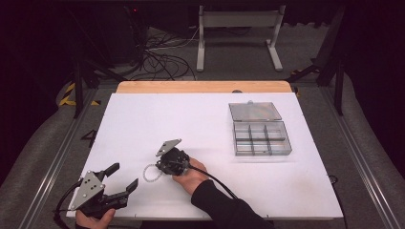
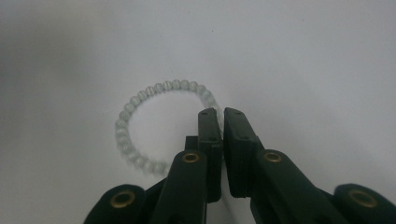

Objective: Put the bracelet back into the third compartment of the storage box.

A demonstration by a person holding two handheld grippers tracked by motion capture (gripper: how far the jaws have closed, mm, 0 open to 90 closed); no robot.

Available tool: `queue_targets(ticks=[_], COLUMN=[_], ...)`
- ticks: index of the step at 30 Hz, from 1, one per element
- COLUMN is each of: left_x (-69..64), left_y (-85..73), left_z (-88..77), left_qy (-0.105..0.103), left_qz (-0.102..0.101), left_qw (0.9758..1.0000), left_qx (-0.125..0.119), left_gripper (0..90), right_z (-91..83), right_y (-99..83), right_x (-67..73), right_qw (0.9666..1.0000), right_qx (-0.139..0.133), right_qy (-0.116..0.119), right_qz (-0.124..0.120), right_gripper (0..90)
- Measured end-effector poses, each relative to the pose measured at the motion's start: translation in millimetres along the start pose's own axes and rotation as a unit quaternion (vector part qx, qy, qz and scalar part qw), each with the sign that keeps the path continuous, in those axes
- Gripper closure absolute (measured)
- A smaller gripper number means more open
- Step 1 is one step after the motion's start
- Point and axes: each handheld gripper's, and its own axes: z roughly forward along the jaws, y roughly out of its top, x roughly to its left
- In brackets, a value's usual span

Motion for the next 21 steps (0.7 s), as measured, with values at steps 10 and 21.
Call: queue_targets(ticks=[10, 21], left_x=[0.0, -0.5], left_y=[0.5, 0.4], left_z=[-0.1, 0.4], left_qy=[0.0, 0.0], left_qz=[0.002, -0.001], left_qw=[1.0, 1.0], left_qx=[-0.001, -0.001], left_gripper=[20.8, 20.9], right_z=[-23.4, -56.1], right_y=[8.6, 14.7], right_x=[5.0, 7.2], right_qw=[0.9994, 0.9979], right_qx=[-0.033, -0.059], right_qy=[0.004, 0.002], right_qz=[-0.009, -0.026], right_gripper=[86.3, 86.3])
